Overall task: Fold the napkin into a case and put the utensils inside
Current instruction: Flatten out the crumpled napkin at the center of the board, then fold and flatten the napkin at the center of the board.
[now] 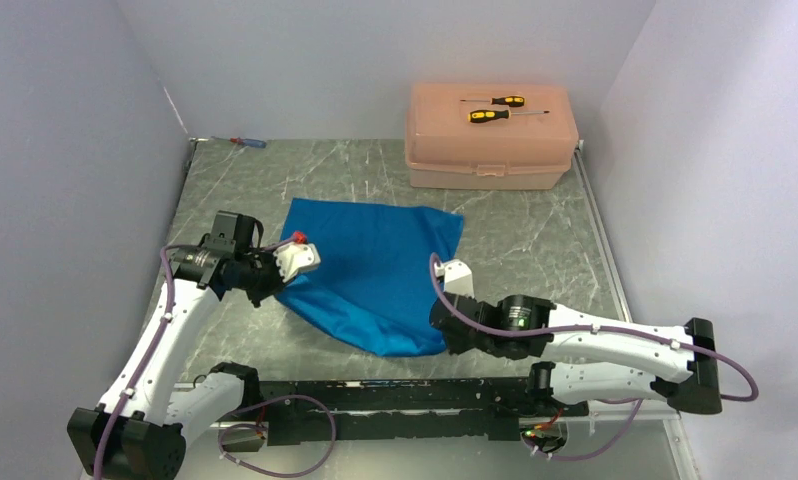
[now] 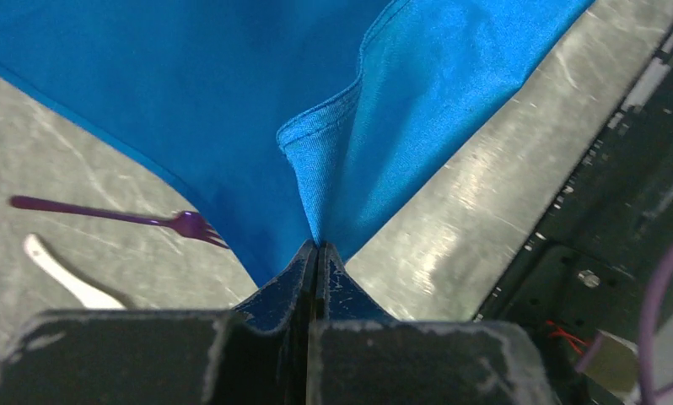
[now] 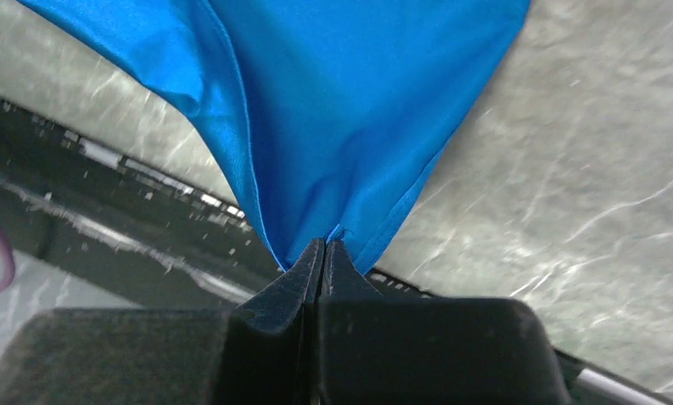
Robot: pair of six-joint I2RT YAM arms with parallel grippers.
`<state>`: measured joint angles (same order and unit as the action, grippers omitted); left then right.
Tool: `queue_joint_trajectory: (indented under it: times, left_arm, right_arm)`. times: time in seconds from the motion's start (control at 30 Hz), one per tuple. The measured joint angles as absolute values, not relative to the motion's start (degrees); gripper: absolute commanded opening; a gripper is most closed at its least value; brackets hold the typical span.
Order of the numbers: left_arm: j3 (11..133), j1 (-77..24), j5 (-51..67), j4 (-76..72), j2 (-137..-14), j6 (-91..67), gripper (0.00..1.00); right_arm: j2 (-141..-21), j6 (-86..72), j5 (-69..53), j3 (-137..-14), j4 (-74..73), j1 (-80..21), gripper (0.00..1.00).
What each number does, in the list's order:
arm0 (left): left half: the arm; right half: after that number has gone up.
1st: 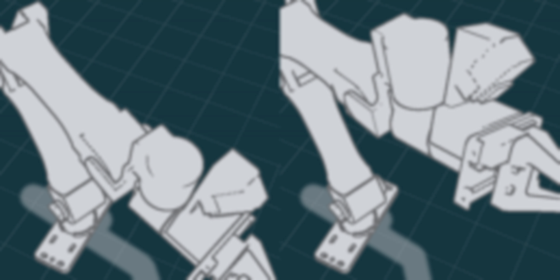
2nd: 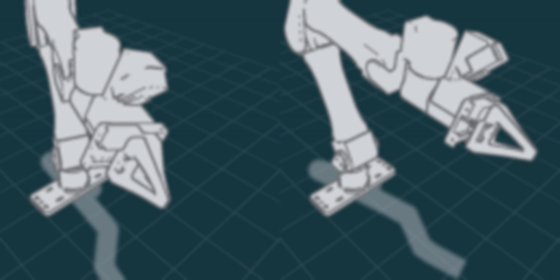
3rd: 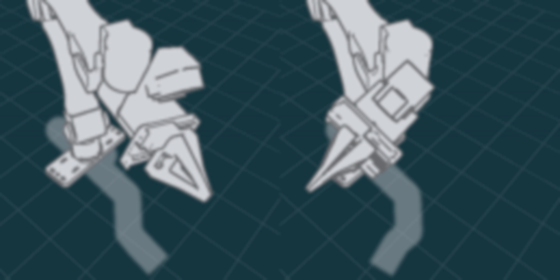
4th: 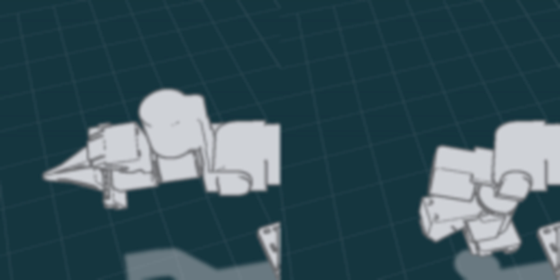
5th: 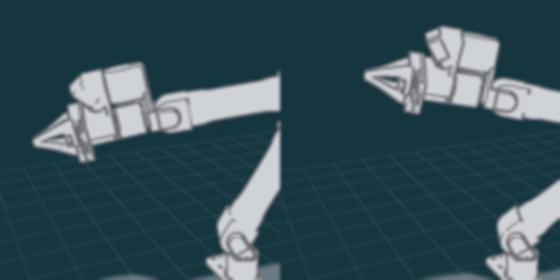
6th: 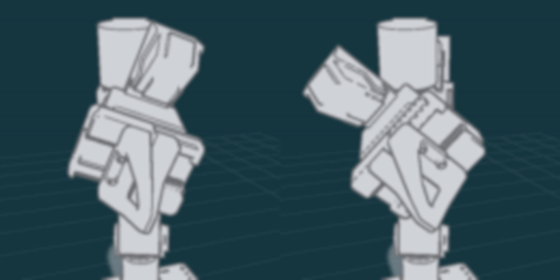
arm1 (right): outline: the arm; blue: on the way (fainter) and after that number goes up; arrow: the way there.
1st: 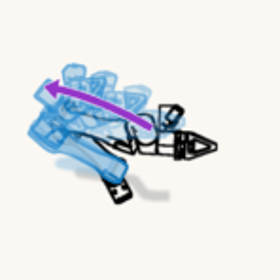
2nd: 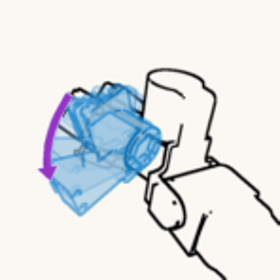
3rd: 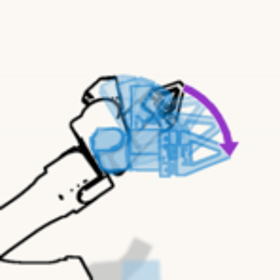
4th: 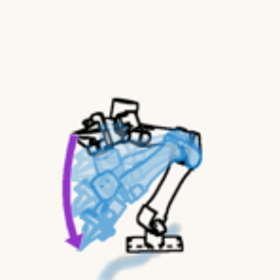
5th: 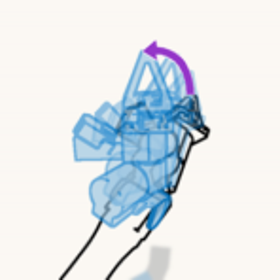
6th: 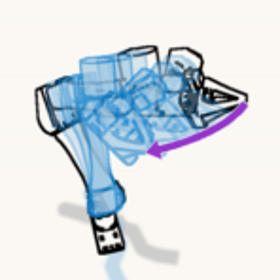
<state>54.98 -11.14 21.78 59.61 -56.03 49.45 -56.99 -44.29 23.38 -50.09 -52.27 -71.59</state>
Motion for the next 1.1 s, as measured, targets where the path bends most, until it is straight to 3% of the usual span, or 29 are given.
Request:
queue_joint_trajectory:
  times: [0.17,0.37,0.6,0.73,1.1]
  left_arm:
    - [54.6,-11.1,22.2,65.1,-55.7,49.9,0.03]
    - [54.6,-11.1,21.6,65.2,-56.7,49.8,0.03]
    - [52.5,-11.1,15.6,56.2,-59.1,48.3,0.03]
    - [52.5,-10.9,12.1,49.2,-61.6,47.7,0.03]
    - [53.0,-5.5,5.1,30.3,-71.4,47.3,0.03]
  right_arm:
    - [-59.7,-52.8,21.3,-50.1,-54.9,-78.1,0.00]
    - [-59.6,-56.5,22.5,-50.7,-59.2,-76.9,0.00]
    - [-60.7,-51.7,24.8,-50.9,-57.5,-65.1,0.00]
    - [-63.1,-44.6,25.6,-52.3,-53.1,-55.3,0.00]
    - [-73.6,-29.0,24.9,-57.0,-36.3,-40.9,0.00]
